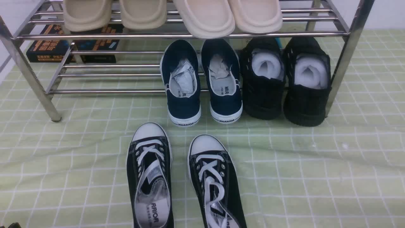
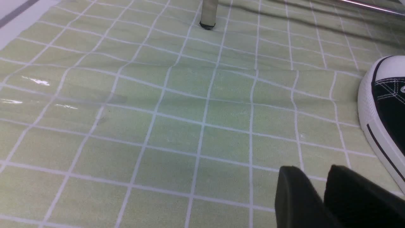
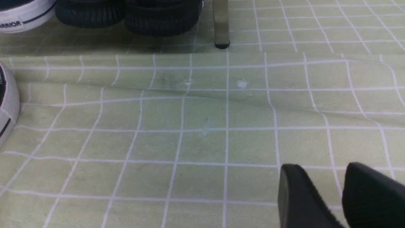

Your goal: Take the shoes off the shelf with your hand from the green coffee tablecloth.

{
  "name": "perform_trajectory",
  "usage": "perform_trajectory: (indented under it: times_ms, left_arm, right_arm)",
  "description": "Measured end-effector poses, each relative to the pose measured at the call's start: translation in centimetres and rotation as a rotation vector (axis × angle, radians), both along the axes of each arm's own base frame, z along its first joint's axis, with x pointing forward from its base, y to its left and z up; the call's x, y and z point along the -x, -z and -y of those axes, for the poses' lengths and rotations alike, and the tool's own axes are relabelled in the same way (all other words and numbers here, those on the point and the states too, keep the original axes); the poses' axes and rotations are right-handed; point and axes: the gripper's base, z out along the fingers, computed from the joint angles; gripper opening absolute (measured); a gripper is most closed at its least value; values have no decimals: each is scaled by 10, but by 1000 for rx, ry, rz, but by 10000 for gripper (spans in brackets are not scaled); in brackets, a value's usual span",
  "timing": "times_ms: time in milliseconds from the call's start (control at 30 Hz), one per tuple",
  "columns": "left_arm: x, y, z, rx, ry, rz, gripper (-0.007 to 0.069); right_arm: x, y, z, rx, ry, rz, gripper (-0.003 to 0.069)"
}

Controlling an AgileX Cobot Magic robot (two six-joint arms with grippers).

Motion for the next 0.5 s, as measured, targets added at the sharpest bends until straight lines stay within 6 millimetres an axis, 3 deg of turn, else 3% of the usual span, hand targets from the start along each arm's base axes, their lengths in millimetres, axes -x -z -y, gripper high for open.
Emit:
perform_trajectory:
  times_ms: [500]
  left_arm:
    - [0, 0, 0, 0, 0, 0, 186]
  right_arm:
    - [0, 0, 0, 0, 0, 0, 239]
